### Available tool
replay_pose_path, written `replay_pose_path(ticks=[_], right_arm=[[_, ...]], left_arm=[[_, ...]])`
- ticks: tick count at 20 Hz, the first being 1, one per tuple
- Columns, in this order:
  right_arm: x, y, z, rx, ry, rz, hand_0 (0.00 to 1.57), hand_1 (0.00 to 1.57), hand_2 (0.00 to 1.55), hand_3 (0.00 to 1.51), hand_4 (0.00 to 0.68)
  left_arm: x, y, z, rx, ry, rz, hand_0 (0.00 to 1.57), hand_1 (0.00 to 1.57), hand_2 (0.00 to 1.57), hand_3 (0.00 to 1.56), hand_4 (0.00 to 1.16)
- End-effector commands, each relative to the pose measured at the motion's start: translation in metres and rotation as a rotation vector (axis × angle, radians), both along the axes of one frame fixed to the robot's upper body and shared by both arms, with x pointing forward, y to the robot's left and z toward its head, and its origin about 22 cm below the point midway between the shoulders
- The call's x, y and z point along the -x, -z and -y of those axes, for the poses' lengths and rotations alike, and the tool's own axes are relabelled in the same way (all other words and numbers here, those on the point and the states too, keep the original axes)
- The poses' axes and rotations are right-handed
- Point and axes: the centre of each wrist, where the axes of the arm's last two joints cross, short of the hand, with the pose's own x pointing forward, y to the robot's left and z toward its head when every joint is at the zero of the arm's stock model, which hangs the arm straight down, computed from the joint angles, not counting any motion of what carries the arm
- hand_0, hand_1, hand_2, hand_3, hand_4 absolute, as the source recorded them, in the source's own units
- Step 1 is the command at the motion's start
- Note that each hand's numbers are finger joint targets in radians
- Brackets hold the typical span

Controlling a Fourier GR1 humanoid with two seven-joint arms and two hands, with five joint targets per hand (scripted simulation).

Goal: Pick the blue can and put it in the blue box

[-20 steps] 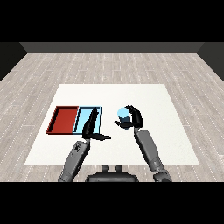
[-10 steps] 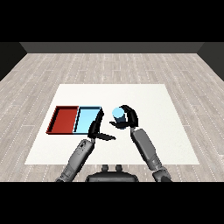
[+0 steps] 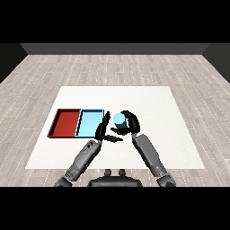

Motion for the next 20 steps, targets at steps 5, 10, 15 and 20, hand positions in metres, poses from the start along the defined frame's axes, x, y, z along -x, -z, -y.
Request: replay_pose_path(ticks=[5, 10, 15, 20], right_arm=[[-0.005, 0.002, -0.029, -0.006, -0.025, 0.004, 1.43, 1.43, 1.46, 1.38, 0.550], [-0.008, -0.004, -0.022, 0.010, -0.054, 0.011, 1.43, 1.43, 1.46, 1.38, 0.559], [-0.002, -0.004, -0.028, -0.013, -0.074, 0.013, 1.43, 1.43, 1.46, 1.38, 0.550], [0.005, -0.003, -0.006, -0.022, -0.053, 0.036, 1.43, 1.43, 1.46, 1.38, 0.547]], left_arm=[[0.003, 0.008, 0.019, 0.017, 0.012, -0.036, 0.00, 0.00, 0.00, 0.00, 0.00], [-0.007, 0.032, 0.014, -0.010, 0.015, -0.043, 0.00, 0.00, 0.00, 0.00, 0.00], [-0.009, 0.008, 0.026, -0.017, 0.013, -0.058, 0.00, 0.00, 0.00, 0.00, 0.00], [-0.010, 0.001, 0.025, -0.031, 0.026, -0.052, 0.00, 0.00, 0.00, 0.00, 0.00]])
